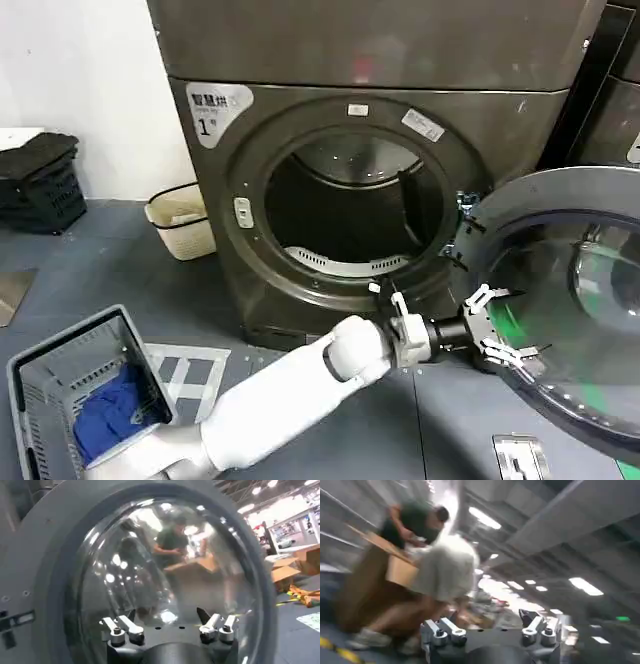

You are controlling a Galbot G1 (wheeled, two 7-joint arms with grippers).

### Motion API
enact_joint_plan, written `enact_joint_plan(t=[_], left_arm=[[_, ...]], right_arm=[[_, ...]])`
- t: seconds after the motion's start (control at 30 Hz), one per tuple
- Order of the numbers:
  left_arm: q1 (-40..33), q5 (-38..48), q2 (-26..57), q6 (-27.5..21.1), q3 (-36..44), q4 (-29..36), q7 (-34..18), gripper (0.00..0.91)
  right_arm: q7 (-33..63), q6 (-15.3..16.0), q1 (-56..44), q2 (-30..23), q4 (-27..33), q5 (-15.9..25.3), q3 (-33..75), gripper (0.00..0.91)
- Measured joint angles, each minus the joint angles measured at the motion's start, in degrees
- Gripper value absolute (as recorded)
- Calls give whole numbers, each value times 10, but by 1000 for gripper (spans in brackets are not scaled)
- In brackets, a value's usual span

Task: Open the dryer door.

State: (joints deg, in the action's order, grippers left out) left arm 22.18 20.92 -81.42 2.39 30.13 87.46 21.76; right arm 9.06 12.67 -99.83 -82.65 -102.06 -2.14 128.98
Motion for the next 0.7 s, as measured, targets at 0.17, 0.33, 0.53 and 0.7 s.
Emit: enact_joint_plan(t=[0.17,0.33,0.53,0.7], left_arm=[[-11,1,-9,-1,1,-9,0,907],[-17,1,-10,-2,1,-14,0,907],[-13,0,-6,-3,0,-11,-2,907],[-5,1,2,-17,-6,1,-6,907]], right_arm=[[23,-65,-20,6,58,3,16,907],[30,-110,-34,9,96,-21,23,907],[33,-165,-48,14,121,-54,25,907],[28,-206,-61,25,143,-82,17,907]])
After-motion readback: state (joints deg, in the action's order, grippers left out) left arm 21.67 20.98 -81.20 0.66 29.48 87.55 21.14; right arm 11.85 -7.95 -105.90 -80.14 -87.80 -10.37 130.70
